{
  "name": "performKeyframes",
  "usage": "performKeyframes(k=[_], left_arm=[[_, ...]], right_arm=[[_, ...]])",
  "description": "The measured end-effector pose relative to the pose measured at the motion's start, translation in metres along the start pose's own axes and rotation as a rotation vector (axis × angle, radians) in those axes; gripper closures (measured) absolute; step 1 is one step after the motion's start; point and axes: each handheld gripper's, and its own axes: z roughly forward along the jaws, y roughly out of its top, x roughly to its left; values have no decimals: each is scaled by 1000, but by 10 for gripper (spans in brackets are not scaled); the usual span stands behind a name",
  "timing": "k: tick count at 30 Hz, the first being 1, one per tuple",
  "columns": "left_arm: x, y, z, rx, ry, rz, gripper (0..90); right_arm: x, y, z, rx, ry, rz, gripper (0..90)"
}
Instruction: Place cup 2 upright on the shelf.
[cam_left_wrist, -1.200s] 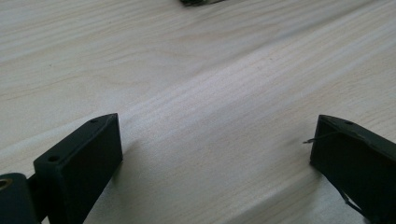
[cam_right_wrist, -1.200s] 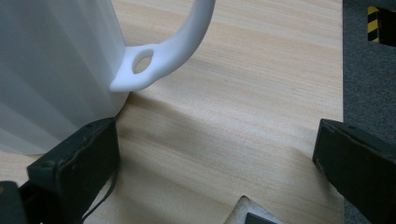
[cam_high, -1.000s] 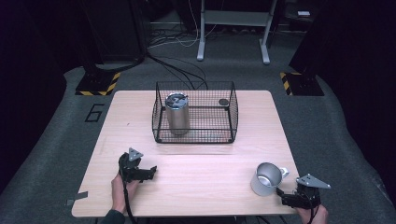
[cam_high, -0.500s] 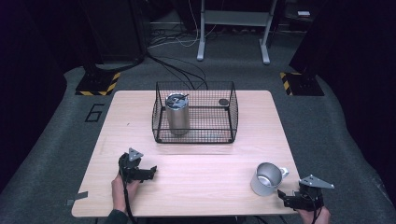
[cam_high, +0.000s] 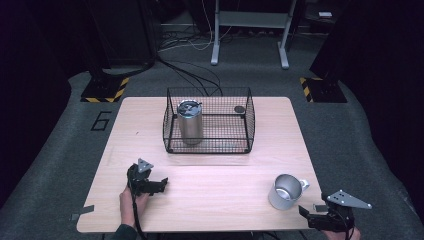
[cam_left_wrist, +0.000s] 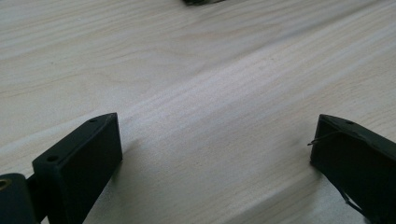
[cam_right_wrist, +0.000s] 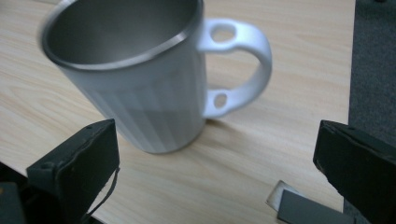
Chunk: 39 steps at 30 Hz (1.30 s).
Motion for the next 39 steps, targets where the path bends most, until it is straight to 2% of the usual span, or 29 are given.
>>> performKeyframes(k=[4, 9, 22, 28, 39], left_arm=[[0, 0, 0, 0, 0, 0, 19], [0, 0, 0, 0, 0, 0, 20], [0, 0, 0, 0, -5, 3, 20], [0, 0, 0, 0, -3, 5, 20], [0, 0, 0, 5, -8, 6, 20]], right_arm=[[9, 11, -6, -38, 25, -19, 0], [18, 22, -7, -47, 47, -52, 0], [34, 42, 12, -38, 83, -108, 0], [40, 50, 23, -24, 68, -142, 0], [44, 50, 35, 6, 40, -158, 0]])
